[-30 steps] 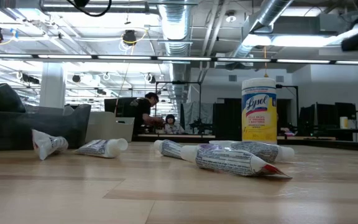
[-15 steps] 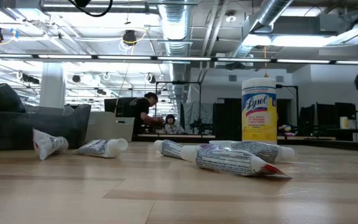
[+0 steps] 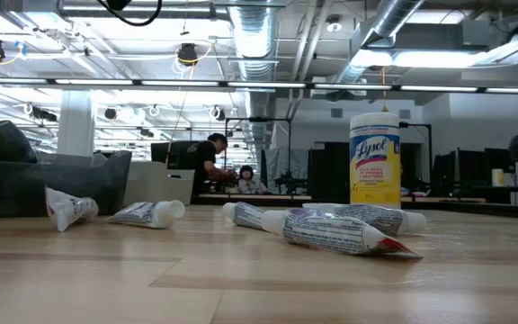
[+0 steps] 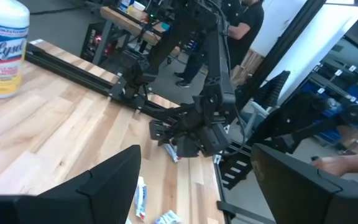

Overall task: Pick & Place Travel size toiletries
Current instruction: Put the toothpaste into the yellow bin

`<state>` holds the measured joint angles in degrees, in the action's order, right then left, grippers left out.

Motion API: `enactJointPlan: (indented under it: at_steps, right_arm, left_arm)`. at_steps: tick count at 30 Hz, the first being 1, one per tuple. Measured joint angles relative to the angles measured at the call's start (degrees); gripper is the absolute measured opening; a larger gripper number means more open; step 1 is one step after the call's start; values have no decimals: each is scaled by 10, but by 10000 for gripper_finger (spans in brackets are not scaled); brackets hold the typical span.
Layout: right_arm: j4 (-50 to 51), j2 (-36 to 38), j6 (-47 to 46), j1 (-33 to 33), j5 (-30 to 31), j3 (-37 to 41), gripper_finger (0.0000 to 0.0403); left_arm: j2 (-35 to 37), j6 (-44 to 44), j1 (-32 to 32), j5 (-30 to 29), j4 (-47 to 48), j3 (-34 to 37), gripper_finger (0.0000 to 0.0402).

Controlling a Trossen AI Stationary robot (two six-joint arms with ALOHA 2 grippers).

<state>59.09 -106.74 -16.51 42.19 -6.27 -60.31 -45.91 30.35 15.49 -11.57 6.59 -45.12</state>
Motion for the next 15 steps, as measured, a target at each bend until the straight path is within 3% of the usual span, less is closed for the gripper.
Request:
enactJointPlan:
  at_steps: [7, 15]
  right_arm:
    - [-19, 26, -5, -10, -5, 1, 72]
    - [-66, 105, -29, -49, 11, 1, 33]
  left_arm:
    - [0, 6, 0, 0, 0, 0, 301]
    - [0, 6, 0, 0, -2, 0, 301]
